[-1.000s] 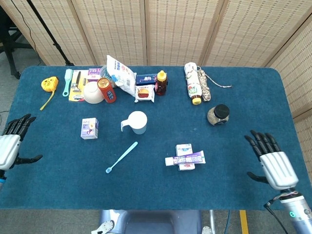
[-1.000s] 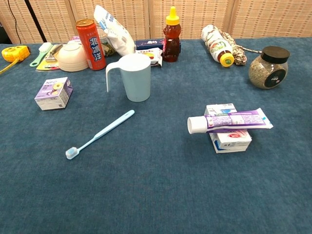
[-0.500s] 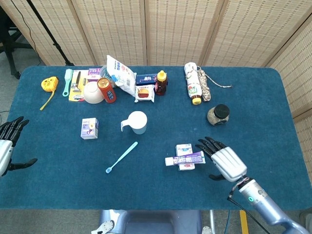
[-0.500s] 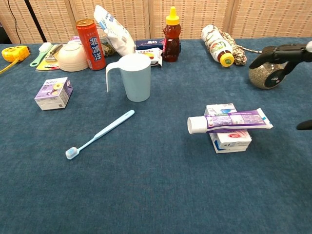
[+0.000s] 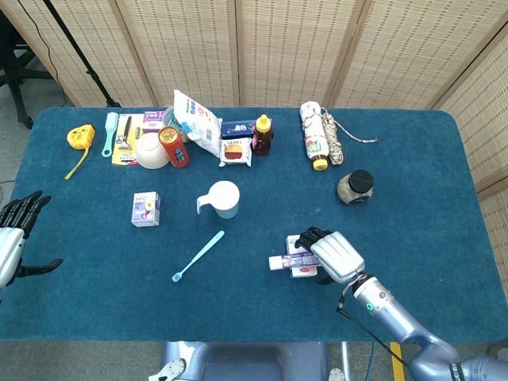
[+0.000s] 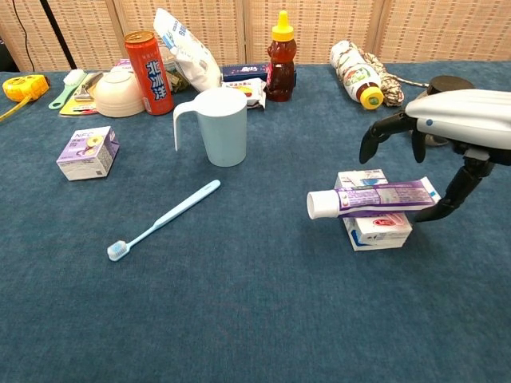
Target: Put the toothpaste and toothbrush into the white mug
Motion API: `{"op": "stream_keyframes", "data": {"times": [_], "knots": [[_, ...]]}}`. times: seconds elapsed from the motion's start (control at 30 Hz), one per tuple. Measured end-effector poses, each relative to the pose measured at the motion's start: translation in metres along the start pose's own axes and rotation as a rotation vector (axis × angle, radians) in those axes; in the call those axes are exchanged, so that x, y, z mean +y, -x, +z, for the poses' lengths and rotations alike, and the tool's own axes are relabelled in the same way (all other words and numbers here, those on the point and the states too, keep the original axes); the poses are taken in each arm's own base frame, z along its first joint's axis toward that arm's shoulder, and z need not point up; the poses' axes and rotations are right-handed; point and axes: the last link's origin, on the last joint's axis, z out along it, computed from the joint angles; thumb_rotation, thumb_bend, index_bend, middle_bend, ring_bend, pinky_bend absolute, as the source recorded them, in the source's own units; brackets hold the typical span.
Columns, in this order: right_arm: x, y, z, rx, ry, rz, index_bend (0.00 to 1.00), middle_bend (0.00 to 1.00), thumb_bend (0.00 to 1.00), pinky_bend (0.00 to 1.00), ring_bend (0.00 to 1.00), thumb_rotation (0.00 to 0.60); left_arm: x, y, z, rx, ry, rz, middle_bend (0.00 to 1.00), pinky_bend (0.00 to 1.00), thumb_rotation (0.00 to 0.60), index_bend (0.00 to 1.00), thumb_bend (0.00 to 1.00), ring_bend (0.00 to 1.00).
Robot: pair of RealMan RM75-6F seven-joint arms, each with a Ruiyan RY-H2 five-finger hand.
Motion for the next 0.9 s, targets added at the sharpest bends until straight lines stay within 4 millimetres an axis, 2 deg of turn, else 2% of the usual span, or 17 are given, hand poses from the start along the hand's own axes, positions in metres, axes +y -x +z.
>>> {"op": "stream_keyframes", "data": {"times": [0.17,0.47,0.9], "knots": [[0.002,0.008,0.013,-0.028,0.023,-0.002,0.35,0.33,0.02,0.47,0.25,0.600,-0.001,0.000,0.000,-0.002,-0.003,-0.003,0.00,0.00,0.600,0.00,0.02,0.00],[0.005,0.015,0.023,-0.054,0.043,0.012,0.38,0.36,0.21,0.52,0.28,0.600,-0.002,-0.001,0.001,-0.004,-0.009,-0.009,0.00,0.00,0.600,0.00,0.02,0.00],[-0.001,0.021,0.032,-0.077,0.024,0.021,0.47,0.43,0.32,0.56,0.35,0.600,-0.002,0.000,0.001,-0.009,-0.014,-0.009,0.00,0.00,0.600,0.00,0.02,0.00]]}}
